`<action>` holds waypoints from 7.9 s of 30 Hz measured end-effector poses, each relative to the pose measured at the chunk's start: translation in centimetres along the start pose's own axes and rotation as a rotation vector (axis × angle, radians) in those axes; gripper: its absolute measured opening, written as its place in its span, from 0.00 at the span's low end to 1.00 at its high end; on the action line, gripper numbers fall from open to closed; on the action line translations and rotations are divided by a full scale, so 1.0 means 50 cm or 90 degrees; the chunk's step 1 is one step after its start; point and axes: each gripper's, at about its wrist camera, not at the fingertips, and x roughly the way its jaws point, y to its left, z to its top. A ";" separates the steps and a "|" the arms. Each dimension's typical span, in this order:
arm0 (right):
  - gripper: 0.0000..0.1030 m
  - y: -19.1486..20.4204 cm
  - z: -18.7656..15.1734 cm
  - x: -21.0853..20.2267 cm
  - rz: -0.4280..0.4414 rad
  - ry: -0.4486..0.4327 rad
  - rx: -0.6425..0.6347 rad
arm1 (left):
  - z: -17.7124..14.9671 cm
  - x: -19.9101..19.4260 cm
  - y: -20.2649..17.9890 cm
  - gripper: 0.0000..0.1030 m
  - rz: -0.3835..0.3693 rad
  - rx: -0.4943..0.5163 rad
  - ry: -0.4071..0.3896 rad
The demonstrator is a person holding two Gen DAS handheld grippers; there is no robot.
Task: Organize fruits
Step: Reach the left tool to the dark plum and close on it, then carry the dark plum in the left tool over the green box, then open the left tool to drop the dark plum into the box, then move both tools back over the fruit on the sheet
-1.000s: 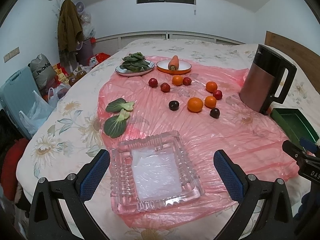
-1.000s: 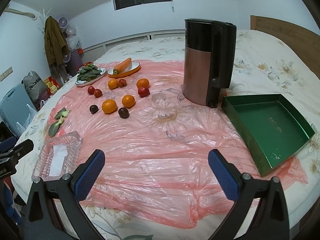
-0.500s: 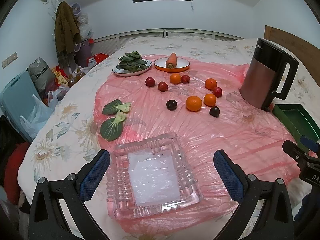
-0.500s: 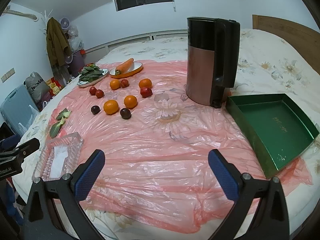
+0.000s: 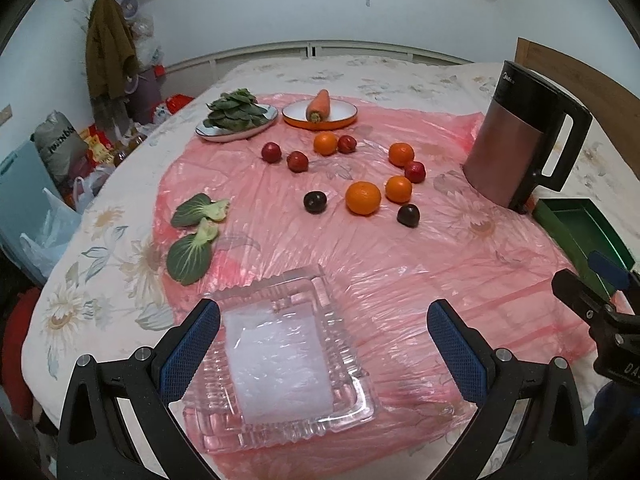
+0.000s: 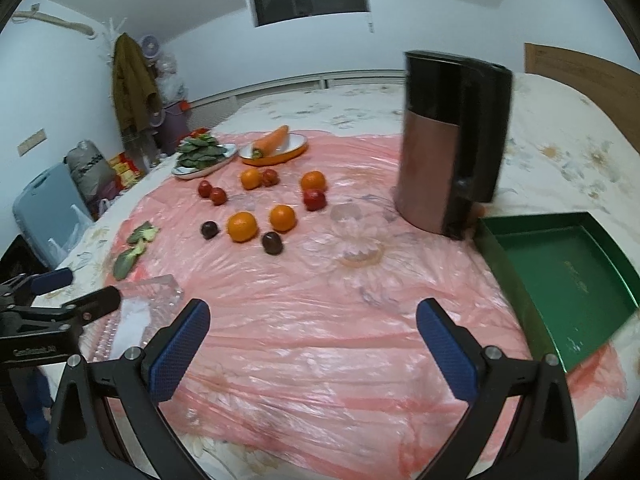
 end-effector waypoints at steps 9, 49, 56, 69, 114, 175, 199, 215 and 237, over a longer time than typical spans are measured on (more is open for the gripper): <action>1.00 0.002 0.046 0.075 0.056 0.023 0.011 | 0.054 0.058 0.032 0.99 -0.028 0.002 0.049; 0.34 0.039 0.111 0.409 0.158 0.190 -0.084 | 0.195 0.384 0.042 0.41 -0.084 0.113 0.151; 0.34 0.052 0.107 0.417 0.154 0.197 -0.104 | 0.191 0.400 0.048 0.35 -0.090 0.104 0.161; 0.14 0.059 0.103 0.433 0.151 0.214 -0.122 | 0.183 0.410 0.066 0.23 -0.116 0.081 0.166; 0.10 -0.096 0.041 0.151 0.154 0.131 0.050 | 0.127 0.170 0.070 0.22 -0.178 -0.037 0.126; 0.71 -0.695 -0.041 0.035 -0.210 0.095 0.167 | 0.093 0.216 -0.821 0.42 -0.308 0.322 0.222; 1.00 -0.582 -0.007 -0.137 -0.292 -0.022 0.157 | 0.093 0.025 -0.722 0.50 -0.277 0.320 0.063; 1.00 -0.432 -0.046 -0.169 -0.178 -0.024 0.195 | 0.050 -0.068 -0.554 0.57 -0.210 0.282 0.010; 1.00 -0.223 -0.022 -0.192 -0.168 -0.061 0.091 | 0.039 -0.106 -0.368 0.71 -0.138 0.197 -0.059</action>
